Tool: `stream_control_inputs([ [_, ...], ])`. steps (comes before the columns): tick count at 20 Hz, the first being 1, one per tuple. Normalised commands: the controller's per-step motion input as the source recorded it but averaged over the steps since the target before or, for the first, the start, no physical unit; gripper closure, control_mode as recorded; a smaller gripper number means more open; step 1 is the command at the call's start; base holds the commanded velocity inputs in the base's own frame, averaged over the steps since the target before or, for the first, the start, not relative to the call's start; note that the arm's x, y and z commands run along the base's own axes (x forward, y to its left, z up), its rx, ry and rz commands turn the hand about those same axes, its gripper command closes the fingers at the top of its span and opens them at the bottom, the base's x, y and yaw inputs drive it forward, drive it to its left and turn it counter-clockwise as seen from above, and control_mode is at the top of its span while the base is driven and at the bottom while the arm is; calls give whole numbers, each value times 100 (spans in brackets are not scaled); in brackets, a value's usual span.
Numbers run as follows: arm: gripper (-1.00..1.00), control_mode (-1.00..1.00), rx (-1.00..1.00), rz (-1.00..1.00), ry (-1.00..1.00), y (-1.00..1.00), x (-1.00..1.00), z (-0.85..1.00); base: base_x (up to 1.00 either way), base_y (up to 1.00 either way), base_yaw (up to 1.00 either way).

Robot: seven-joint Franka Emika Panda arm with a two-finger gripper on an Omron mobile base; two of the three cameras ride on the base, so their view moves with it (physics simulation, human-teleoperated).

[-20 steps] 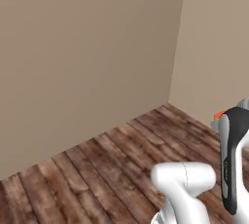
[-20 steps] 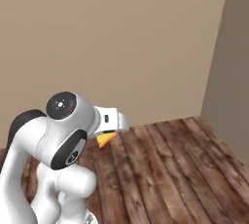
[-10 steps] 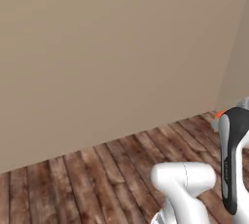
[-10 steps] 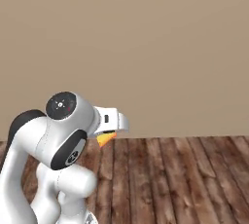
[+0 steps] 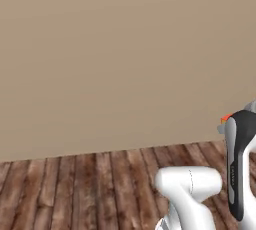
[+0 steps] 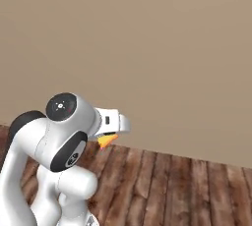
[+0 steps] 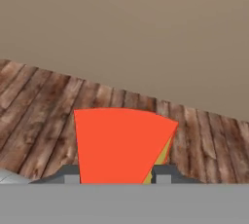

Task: Take the cheese, fish, and squash from the fridge and place them on the plate on the dining counter to create an appetizer plate.

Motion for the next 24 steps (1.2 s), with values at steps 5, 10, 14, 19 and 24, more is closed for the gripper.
stream_control_inputs([
  [5,100,100,0,0,0,0,0,0,39,32,50],
  [10,100,100,0,0,0,0,0,0,43,29,51],
  [14,100,100,0,0,0,0,0,0,45,21,52],
  [19,100,100,0,0,0,0,0,0,46,16,52],
  [24,100,100,0,0,0,0,0,0,58,11,50],
])
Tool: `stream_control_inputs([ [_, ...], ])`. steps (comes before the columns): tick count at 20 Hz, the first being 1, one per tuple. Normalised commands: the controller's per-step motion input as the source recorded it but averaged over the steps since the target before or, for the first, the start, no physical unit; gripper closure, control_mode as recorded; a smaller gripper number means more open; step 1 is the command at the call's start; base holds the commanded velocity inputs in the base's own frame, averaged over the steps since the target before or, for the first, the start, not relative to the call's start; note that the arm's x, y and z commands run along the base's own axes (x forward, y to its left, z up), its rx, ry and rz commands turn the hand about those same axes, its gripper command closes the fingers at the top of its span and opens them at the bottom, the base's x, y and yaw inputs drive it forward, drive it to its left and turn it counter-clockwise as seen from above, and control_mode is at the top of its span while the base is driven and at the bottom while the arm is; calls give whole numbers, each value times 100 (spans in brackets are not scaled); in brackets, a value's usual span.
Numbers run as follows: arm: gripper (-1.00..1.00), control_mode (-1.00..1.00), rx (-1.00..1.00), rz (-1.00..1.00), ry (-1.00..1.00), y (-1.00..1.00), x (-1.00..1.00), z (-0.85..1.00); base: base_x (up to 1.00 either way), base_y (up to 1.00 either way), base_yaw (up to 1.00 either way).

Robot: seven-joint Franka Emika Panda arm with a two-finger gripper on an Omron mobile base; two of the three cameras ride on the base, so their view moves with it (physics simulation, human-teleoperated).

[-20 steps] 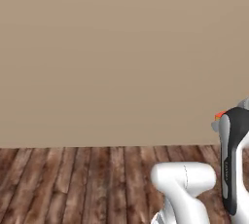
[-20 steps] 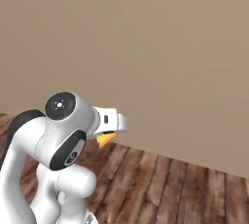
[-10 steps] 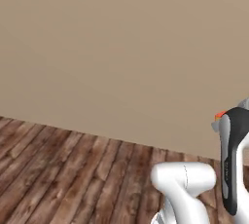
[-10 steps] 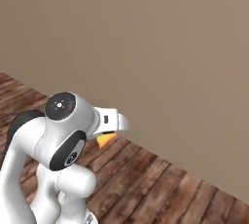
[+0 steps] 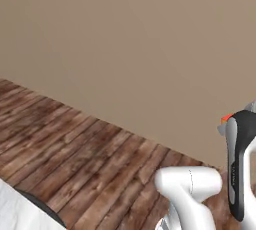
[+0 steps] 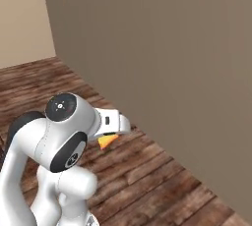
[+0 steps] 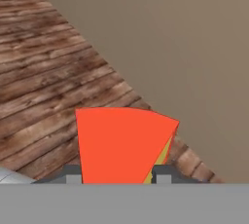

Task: Take the cheese, fish, and squash from the fridge and place them on the plate on the dining counter to create an appetizer plate.

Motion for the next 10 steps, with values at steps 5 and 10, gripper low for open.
stream_control_inputs([
  [5,100,100,0,0,0,0,0,0,74,0,50],
  [10,100,100,0,0,0,0,0,0,72,-10,51],
])
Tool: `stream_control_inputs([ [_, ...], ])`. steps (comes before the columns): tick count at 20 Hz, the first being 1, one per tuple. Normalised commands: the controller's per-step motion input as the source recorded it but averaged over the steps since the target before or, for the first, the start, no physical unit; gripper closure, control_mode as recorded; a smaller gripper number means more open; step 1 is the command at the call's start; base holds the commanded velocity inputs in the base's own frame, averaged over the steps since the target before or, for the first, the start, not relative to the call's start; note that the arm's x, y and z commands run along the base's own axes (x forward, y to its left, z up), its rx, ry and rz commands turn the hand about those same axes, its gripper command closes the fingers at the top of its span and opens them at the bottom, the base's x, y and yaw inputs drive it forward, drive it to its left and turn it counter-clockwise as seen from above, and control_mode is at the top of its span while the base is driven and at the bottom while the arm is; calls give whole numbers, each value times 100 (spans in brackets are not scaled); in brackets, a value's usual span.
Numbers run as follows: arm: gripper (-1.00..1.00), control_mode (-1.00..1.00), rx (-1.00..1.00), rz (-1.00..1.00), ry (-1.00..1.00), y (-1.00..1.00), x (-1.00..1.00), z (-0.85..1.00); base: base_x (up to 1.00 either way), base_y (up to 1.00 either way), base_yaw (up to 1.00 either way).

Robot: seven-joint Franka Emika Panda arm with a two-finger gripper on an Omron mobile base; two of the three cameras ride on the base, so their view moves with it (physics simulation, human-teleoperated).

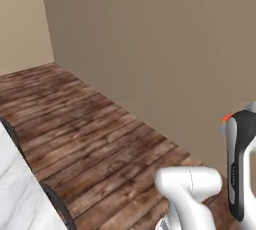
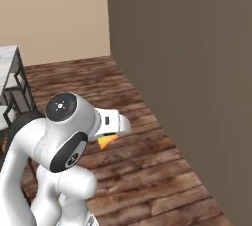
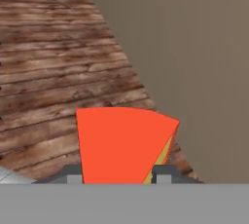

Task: Take the cheese, fish, and squash from the fridge and place them on the plate on the dining counter to create an appetizer plate.

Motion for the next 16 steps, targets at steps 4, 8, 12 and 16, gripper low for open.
stream_control_inputs([
  [4,100,100,0,0,0,0,0,0,74,-4,49],
  [8,100,100,0,0,0,0,0,0,86,-2,48],
  [12,100,100,0,0,0,0,0,0,100,-7,45],
  [16,100,100,0,0,0,0,0,0,100,-14,43],
])
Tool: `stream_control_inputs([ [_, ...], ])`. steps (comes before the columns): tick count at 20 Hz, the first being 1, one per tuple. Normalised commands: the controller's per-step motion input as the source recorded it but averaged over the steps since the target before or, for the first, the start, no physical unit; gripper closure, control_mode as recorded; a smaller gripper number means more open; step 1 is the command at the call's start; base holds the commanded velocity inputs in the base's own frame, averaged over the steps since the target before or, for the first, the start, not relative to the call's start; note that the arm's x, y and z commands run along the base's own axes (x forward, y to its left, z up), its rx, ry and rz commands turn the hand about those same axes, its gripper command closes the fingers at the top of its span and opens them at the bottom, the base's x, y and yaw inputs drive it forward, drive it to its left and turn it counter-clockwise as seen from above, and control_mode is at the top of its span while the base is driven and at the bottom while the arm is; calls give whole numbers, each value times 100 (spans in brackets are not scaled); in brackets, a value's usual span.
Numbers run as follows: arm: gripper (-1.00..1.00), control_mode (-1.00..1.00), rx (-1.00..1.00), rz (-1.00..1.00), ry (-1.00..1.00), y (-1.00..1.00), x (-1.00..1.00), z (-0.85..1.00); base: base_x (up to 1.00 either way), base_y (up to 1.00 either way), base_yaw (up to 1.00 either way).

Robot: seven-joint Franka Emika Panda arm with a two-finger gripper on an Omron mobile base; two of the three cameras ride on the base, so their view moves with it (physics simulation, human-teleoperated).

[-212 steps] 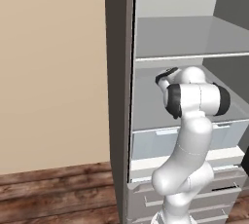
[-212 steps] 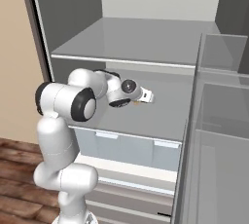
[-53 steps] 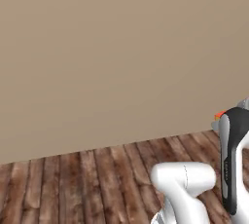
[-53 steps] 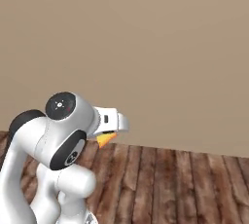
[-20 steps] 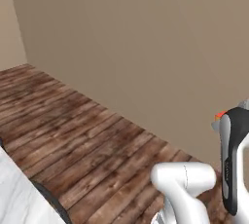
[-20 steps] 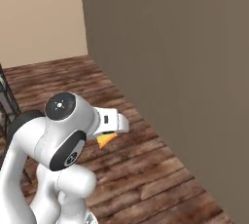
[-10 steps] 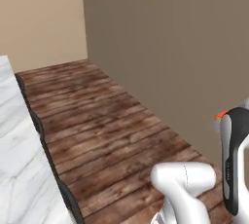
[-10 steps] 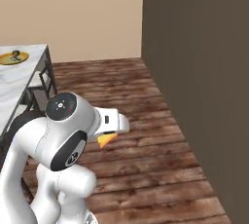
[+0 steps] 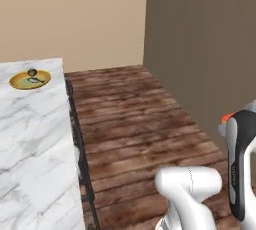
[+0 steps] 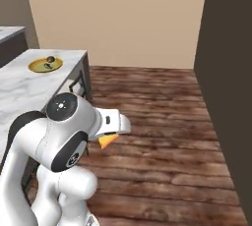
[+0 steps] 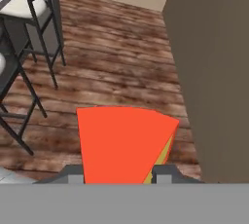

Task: Take the cheese, fish, and squash from the fridge and place them on the plate on the dining counter to create an appetizer plate.

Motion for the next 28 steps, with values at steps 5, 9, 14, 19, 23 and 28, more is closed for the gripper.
stream_control_inputs([
  [5,100,100,0,0,0,0,0,0,100,-20,43],
  [9,100,100,0,0,0,0,0,0,100,-31,43],
  [14,100,100,0,0,0,0,0,0,100,-31,43],
  [19,100,100,0,0,0,0,0,0,94,-30,44],
  [23,100,100,0,0,0,0,0,0,79,-29,48],
  [28,100,100,0,0,0,0,0,0,79,-32,49],
])
